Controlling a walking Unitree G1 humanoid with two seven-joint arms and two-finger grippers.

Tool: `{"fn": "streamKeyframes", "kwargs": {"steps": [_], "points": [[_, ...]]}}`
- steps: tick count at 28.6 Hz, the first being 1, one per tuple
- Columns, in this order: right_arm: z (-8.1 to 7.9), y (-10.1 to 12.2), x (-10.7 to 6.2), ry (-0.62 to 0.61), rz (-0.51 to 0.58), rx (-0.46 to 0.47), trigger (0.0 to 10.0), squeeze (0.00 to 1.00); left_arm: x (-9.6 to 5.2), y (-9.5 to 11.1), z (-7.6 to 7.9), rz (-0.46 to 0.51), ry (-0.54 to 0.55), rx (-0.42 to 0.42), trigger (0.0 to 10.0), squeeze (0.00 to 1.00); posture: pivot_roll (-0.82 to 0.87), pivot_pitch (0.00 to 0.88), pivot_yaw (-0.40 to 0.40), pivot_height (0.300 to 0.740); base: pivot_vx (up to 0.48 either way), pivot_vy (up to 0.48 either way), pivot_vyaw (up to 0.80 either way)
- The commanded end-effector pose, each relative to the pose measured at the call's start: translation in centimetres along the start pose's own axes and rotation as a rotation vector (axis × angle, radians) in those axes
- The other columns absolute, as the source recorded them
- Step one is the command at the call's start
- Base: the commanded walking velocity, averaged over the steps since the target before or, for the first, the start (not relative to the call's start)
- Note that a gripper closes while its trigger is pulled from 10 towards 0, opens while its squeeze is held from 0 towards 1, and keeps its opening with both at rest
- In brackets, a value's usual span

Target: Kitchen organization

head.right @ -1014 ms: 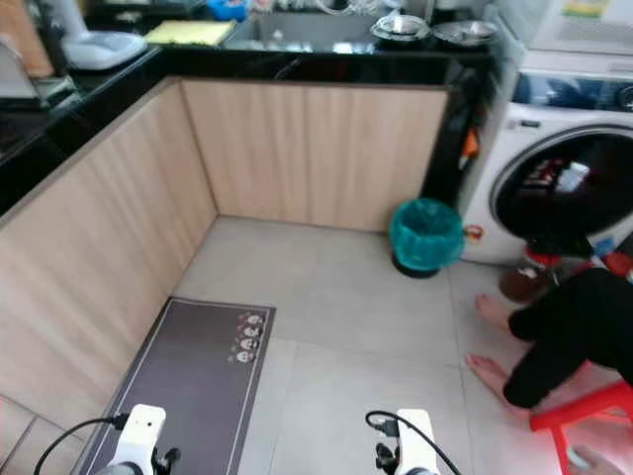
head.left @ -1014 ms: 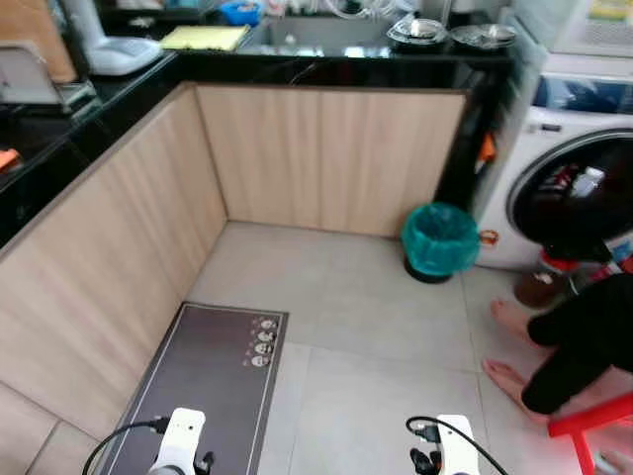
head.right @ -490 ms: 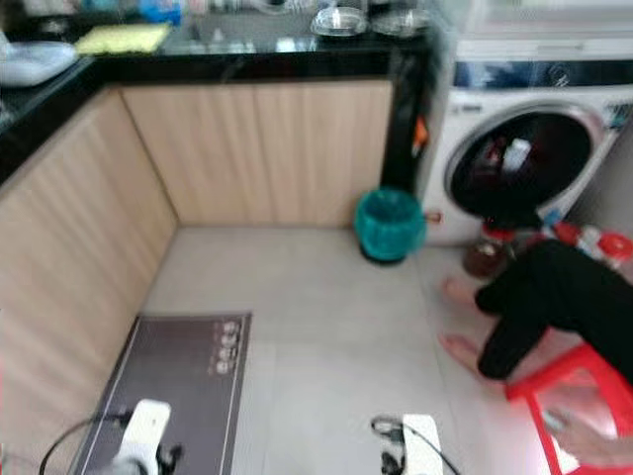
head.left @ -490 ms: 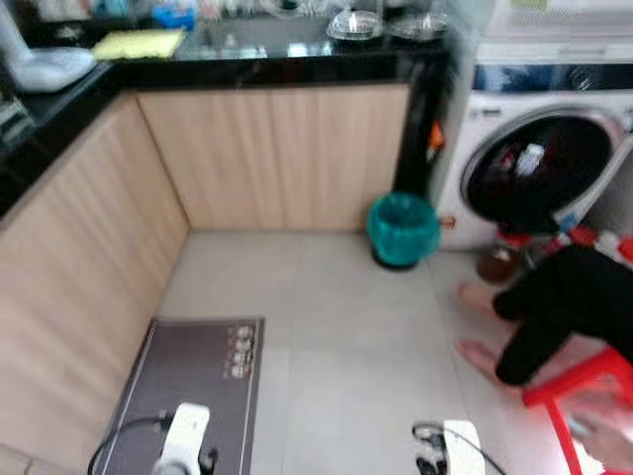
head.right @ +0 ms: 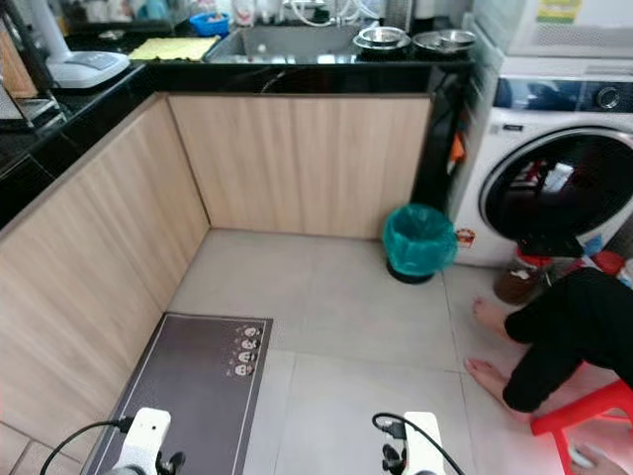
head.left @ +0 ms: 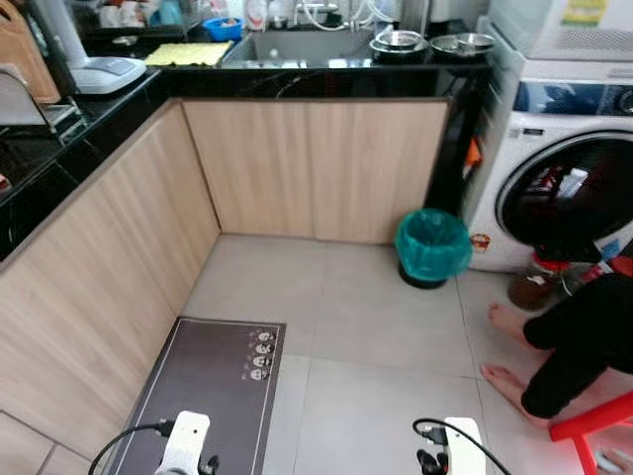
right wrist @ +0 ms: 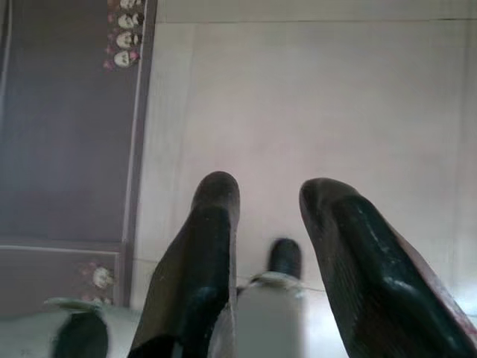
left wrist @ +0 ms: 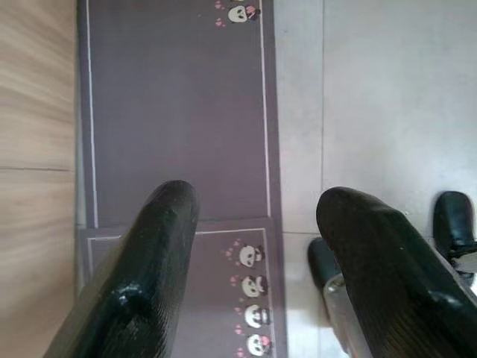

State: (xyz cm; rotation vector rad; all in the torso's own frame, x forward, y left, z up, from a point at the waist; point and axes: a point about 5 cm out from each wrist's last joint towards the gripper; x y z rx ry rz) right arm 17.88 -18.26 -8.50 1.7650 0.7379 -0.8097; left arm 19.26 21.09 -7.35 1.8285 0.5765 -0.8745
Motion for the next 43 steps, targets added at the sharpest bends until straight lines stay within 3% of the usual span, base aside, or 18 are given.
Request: {"fn": "streamKeyframes", "kwargs": {"steps": [1,43], "points": [[0.6,0.28,-0.12,-0.022,0.01,0.0,10.0,0.0,0.14,0.5,0.17,0.011,-0.002,0.008,10.0,0.0,0.0,0.0,0.061,0.74,0.364,0.0,0.0],[0.46,0.73,-0.01,-0.045,0.036,-0.005,10.0,0.0,0.14,0.7,-0.53,0.014,0.005,0.004,10.0,0.0,-0.03,0.0,0.076,0.74,0.355,0.0,-0.07]]}}
Point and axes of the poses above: a point about 5 cm out from each wrist's last joint towards the gripper, its own x axis pointing out of the wrist towards the gripper, its own y axis along the axis of the wrist's last joint, z = x × y, and after that the axes turned 14 degrees about x, right-handed
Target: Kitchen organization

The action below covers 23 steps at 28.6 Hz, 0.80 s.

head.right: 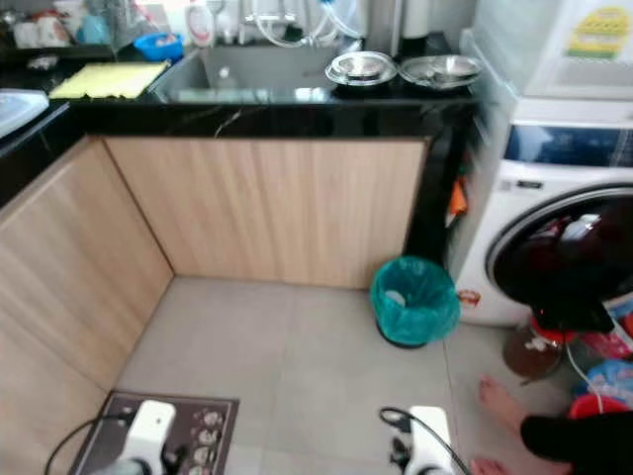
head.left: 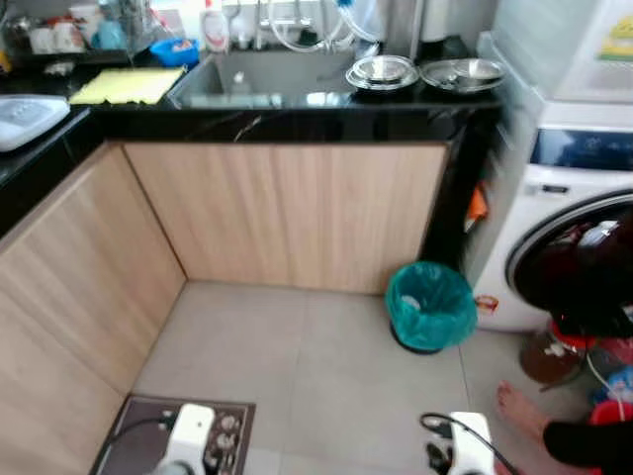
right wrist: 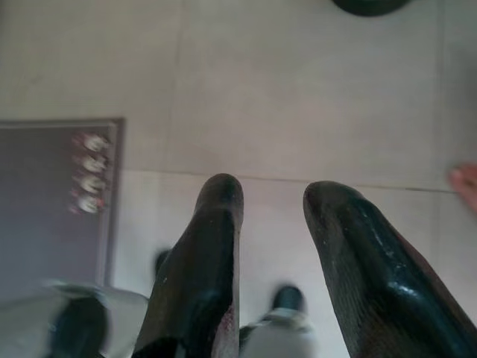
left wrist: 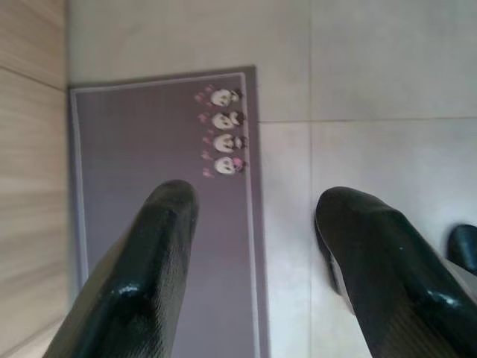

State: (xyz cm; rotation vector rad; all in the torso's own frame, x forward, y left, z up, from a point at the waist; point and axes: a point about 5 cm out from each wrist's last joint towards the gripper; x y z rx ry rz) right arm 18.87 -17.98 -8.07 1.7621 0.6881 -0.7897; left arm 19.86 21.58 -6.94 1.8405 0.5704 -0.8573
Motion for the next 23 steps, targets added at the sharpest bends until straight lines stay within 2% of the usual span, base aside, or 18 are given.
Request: {"fn": "streamKeyframes", "kwargs": {"steps": [1,4,7,8,9,10,13,15,21,23], "points": [[1.0,-0.2,-0.3,-0.03,-0.007,-0.007,10.0,0.0,0.1,0.3,0.2,0.003,-0.005,-0.001,10.0,0.0,-0.02,0.0,0.074,0.74,0.349,0.0,0.0],[1.0,0.0,-0.3,-0.021,-0.004,-0.053,10.0,0.0,0.1,0.3,0.1,0.003,-0.002,-0.002,10.0,0.0,-0.02,0.0,0.075,0.74,0.35,0.0,0.14],[1.0,0.0,-0.3,-0.026,0.0,-0.06,10.0,0.0,0.1,0.2,0.0,0.0,-0.001,-0.001,10.0,0.0,-0.02,0.0,0.075,0.74,0.352,0.0,0.77],[0.0,0.5,0.0,-0.004,0.024,-0.055,10.0,0.0,0.1,0.2,0.0,-0.001,-0.002,-0.001,10.0,0.0,-0.02,0.0,0.072,0.74,0.352,0.0,0.8],[0.0,0.5,0.0,-0.004,0.024,-0.055,10.0,0.0,0.1,0.2,0.0,-0.001,-0.002,-0.001,10.0,0.0,-0.02,0.0,0.072,0.74,0.352,0.0,0.8],[-0.8,0.9,0.2,0.02,0.036,-0.054,10.0,0.0,0.1,0.1,0.0,-0.001,-0.001,-0.004,10.0,0.0,-0.02,0.0,0.07,0.74,0.356,0.0,0.0],[-0.7,0.7,0.2,0.018,0.021,-0.038,10.0,0.0,0.0,0.1,0.0,-0.002,-0.001,-0.006,10.0,0.0,-0.01,0.0,0.068,0.74,0.352,0.0,0.0],[0.1,0.1,0.0,-0.008,-0.007,-0.043,10.0,0.0,0.0,0.0,0.1,-0.003,-0.002,-0.007,10.0,0.0,-0.01,0.0,0.068,0.74,0.349,0.0,0.0],[1.1,-0.9,-0.3,-0.039,-0.054,-0.044,10.0,0.0,-0.1,-0.3,0.1,-0.006,-0.004,-0.005,10.0,0.0,-0.02,0.0,0.069,0.74,0.352,0.0,0.0],[-0.2,0.2,0.1,0.005,-0.014,-0.053,10.0,0.0,-0.1,-0.3,0.1,-0.007,-0.005,-0.004,10.0,0.0,-0.02,0.0,0.067,0.74,0.352,0.0,0.0]]}}
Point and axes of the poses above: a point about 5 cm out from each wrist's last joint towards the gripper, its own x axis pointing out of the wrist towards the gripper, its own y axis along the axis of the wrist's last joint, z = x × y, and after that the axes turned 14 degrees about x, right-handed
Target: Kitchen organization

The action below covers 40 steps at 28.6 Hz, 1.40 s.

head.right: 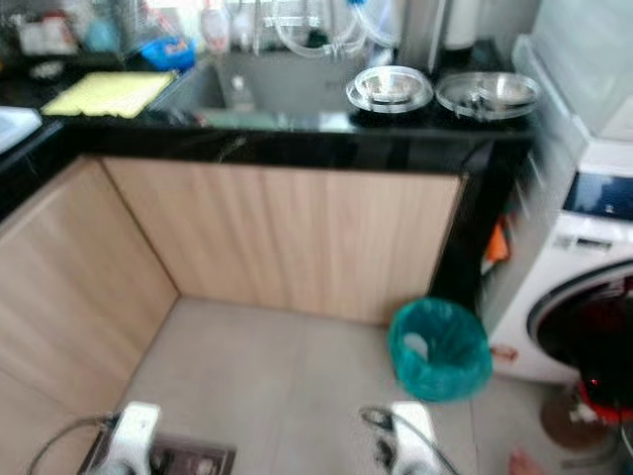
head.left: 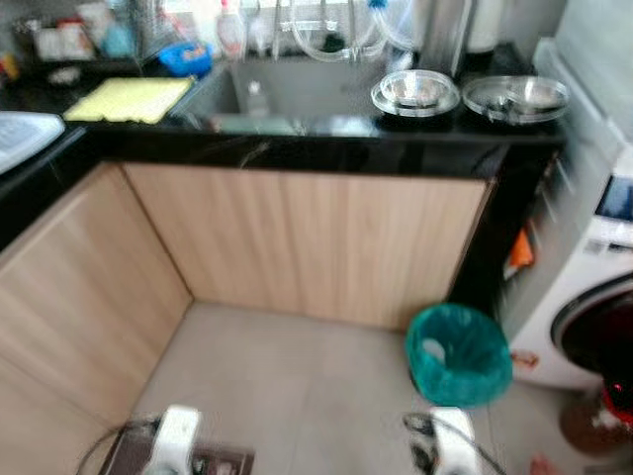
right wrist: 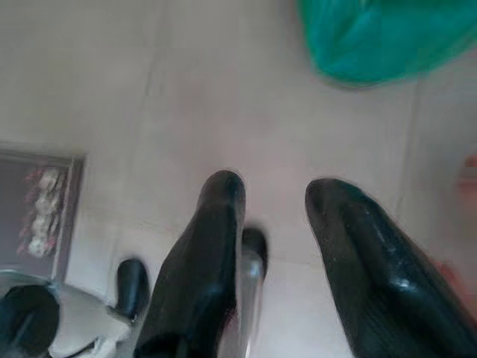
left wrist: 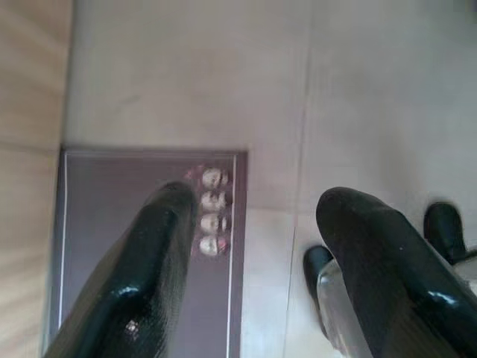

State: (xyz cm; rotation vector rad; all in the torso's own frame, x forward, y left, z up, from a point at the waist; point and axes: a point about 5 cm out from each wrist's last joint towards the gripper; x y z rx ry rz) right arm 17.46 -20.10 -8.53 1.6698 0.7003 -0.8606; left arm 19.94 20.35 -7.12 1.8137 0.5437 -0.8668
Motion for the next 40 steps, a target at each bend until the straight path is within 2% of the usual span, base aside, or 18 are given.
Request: {"fn": "streamKeyframes", "kwargs": {"steps": [1,40], "points": [[-2.9,1.4,0.6,0.088,0.047,-0.008,10.0,0.0,-0.3,-0.8,-1.0,-0.022,0.024,0.012,10.0,0.0,-0.02,0.0,0.067,0.74,0.352,0.0,0.0],[-3.4,0.7,0.6,0.104,0.026,0.004,10.0,0.0,-0.3,-0.9,-0.7,-0.027,-0.001,0.026,10.0,0.0,-0.01,0.0,0.073,0.74,0.352,0.0,-0.04]]}}
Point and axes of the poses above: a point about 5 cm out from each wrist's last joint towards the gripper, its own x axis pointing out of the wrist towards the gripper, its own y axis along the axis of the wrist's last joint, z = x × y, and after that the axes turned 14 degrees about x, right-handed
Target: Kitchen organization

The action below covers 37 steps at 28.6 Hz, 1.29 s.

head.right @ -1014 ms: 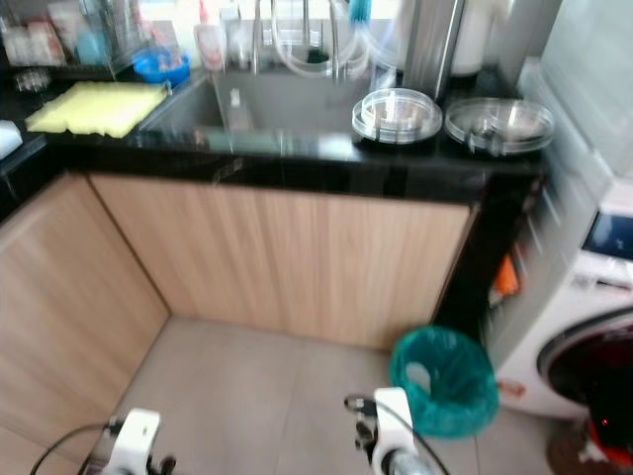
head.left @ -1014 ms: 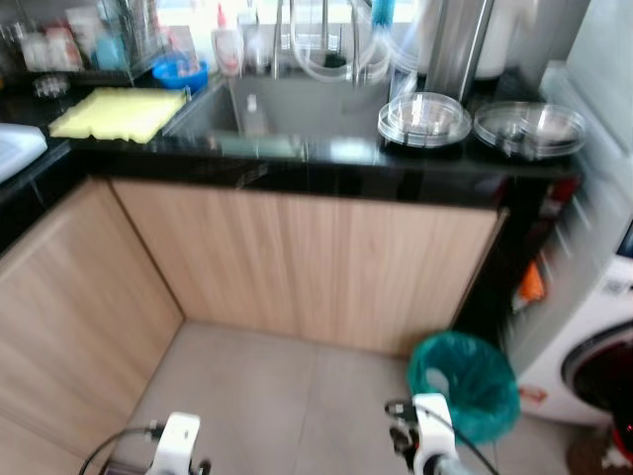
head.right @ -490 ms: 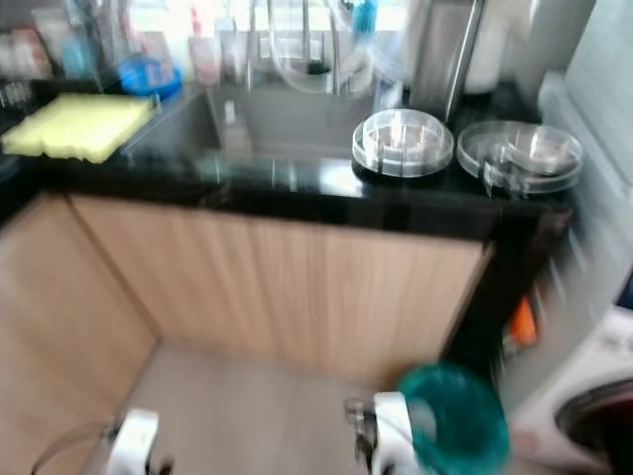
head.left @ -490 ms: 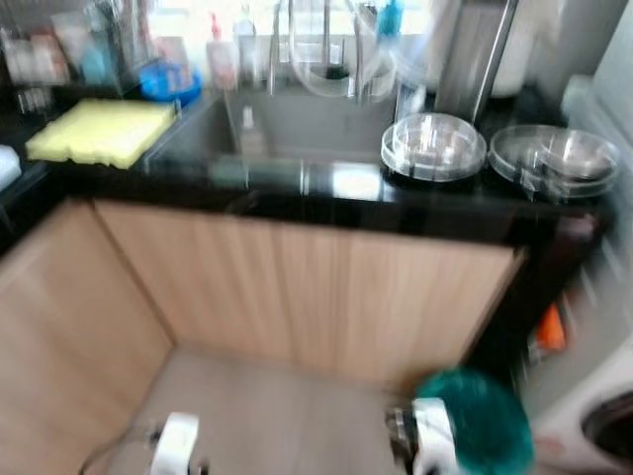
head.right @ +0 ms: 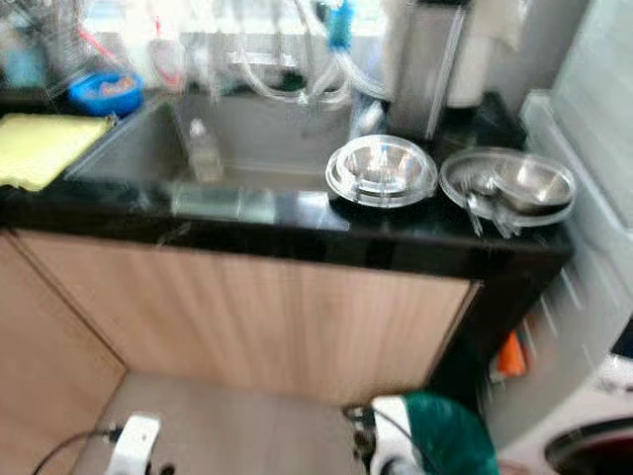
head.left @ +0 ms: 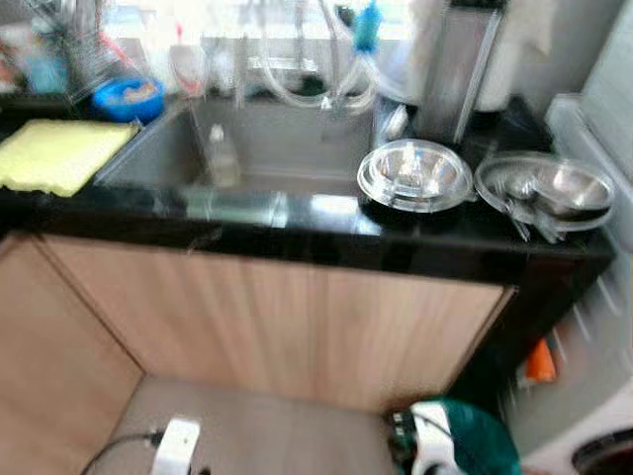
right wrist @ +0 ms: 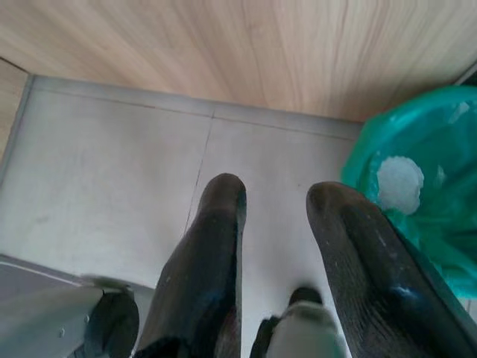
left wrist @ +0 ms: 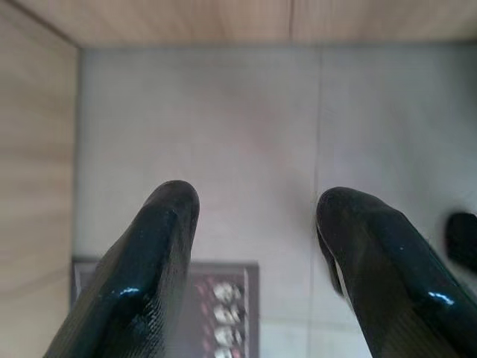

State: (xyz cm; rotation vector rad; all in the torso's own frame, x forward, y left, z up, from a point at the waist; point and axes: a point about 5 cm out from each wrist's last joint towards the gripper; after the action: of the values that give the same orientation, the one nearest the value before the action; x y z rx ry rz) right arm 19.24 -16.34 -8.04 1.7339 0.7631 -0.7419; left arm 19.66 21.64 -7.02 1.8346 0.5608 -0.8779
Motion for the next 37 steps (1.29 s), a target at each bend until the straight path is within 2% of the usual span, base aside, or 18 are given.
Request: {"fn": "streamKeyframes", "kwargs": {"steps": [1,9,20,25,29,37], "points": [[0.68,-0.06,-0.17,-0.021,0.002,0.01,10.0,0.0,-0.05,-0.36,0.4,-0.01,-0.016,0.006,10.0,0.0,-0.01,0.0,0.076,0.74,0.352,0.0,0.0],[0.68,-0.22,-0.19,-0.027,0.004,0.033,10.0,0.0,-0.16,-0.65,0.2,-0.013,-0.014,0.011,10.0,0.0,-0.01,0.0,0.079,0.74,0.337,0.0,0.0],[0.71,-0.44,-0.23,-0.028,-0.001,0.037,10.0,0.0,-0.17,-0.66,0.06,-0.016,-0.006,-0.002,10.0,0.0,-0.01,0.0,0.08,0.74,0.0,0.0,0.0],[0.81,-0.59,-0.27,-0.035,-0.006,0.057,10.0,0.0,-0.1,-0.46,0.23,-0.011,-0.012,-0.013,10.0,0.0,-0.01,0.0,0.078,0.74,0.0,0.301,0.0],[0.82,-0.66,-0.28,-0.034,-0.003,0.073,10.0,0.0,-0.03,-0.26,0.33,-0.008,-0.015,-0.017,10.0,0.0,-0.01,0.0,0.078,0.74,0.0,0.417,-0.74],[0.84,-0.58,-0.27,-0.036,-0.001,0.07,10.0,0.0,0.03,-0.1,0.39,-0.007,-0.018,-0.019,10.0,0.0,-0.01,0.0,0.08,0.74,0.0,0.443,0.0]]}}
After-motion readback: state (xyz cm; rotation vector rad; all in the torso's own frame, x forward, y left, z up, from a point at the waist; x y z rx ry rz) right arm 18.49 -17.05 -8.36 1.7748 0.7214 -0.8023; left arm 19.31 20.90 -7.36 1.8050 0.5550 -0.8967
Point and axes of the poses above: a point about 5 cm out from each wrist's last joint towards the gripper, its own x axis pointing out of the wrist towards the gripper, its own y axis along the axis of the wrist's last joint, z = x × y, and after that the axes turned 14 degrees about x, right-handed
